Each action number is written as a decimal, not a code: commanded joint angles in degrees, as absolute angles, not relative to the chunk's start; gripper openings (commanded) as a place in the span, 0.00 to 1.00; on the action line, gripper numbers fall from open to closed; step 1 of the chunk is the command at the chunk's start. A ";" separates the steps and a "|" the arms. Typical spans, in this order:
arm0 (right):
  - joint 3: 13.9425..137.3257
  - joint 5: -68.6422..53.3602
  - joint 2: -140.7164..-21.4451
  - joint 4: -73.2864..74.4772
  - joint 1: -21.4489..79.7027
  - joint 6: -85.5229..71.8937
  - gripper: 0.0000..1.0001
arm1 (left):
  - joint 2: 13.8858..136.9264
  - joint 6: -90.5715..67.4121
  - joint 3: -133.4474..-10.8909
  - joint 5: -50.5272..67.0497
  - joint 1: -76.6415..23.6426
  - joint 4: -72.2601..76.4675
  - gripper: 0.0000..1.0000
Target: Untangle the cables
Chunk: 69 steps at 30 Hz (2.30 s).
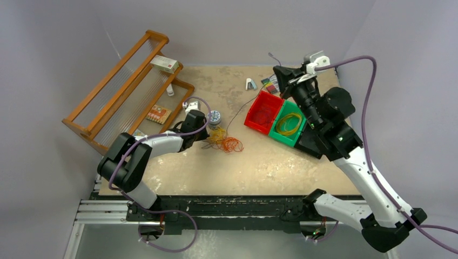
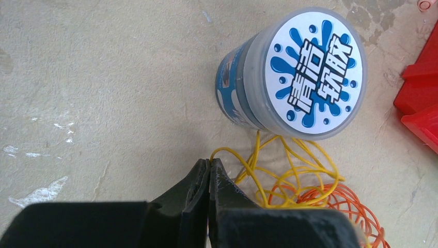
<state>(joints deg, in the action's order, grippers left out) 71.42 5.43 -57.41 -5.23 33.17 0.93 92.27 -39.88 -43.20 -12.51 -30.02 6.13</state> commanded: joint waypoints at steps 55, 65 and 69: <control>89.01 15.20 -63.81 -15.27 33.48 3.53 0.00 | 71.96 -34.22 -40.95 -15.27 -29.62 6.44 0.41; 89.84 12.84 -66.87 -12.03 33.44 0.27 0.00 | 66.48 -28.40 -37.71 4.04 -30.87 22.95 0.53; 92.03 12.76 -68.17 -8.86 33.40 -0.13 0.00 | 69.35 -25.95 -34.83 6.72 -34.94 30.22 0.55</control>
